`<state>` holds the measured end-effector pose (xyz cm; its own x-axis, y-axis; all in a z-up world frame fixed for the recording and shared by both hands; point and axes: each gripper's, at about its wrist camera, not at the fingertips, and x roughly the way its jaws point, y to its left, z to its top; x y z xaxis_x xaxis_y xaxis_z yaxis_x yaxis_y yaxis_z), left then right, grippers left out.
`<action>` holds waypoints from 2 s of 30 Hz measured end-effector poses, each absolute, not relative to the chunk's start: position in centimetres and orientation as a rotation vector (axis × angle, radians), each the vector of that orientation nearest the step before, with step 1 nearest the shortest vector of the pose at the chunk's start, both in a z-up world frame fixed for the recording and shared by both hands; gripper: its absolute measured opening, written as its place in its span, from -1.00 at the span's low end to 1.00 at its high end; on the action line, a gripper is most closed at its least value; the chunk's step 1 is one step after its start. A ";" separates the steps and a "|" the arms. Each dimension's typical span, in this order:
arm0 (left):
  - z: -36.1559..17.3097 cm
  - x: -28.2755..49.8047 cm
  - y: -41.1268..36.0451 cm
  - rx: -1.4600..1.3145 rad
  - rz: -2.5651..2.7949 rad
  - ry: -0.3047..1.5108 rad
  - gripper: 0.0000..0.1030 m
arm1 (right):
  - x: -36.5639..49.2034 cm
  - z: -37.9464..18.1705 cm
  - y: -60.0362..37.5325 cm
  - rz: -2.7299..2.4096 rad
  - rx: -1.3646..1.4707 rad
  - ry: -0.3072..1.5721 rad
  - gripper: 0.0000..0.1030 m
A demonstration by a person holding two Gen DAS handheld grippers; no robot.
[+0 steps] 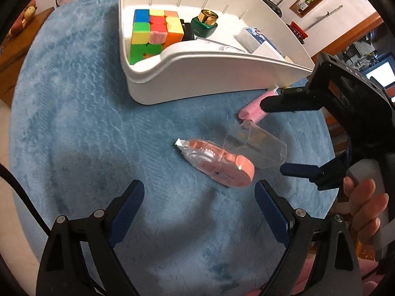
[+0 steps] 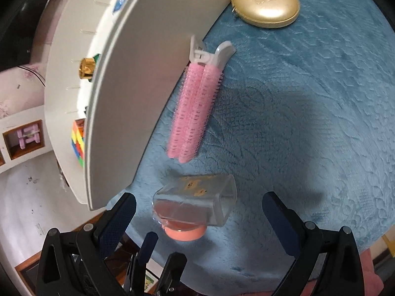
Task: Organize rigid objects
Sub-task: 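Grasp the pink correction-tape dispenser with the left tool while the right tool grasps the clear plastic cup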
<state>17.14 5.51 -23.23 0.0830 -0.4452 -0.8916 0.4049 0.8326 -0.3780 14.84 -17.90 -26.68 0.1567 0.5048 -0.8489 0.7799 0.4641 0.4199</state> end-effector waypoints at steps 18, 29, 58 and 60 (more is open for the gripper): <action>-25.3 19.0 3.1 -0.097 -0.641 1.372 0.80 | 16.1 -27.5 -18.7 -0.264 1.166 1.589 0.99; -25.4 19.6 2.0 -0.033 -0.677 1.306 0.85 | 16.2 -27.1 -18.2 -0.254 1.107 1.616 0.99; -25.3 20.6 1.6 0.022 -0.728 1.255 0.62 | 19.6 -27.7 -17.0 -0.272 0.986 1.683 0.83; -25.3 20.5 1.7 0.018 -0.722 1.264 0.62 | 19.9 -27.8 -16.7 -0.278 0.966 1.691 0.81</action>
<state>20.53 1.74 -25.30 0.1151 -0.4833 -0.8679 0.5020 0.7822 -0.3690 19.91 -16.70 -27.77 -0.0522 0.4548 -0.8891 0.7153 0.6383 0.2845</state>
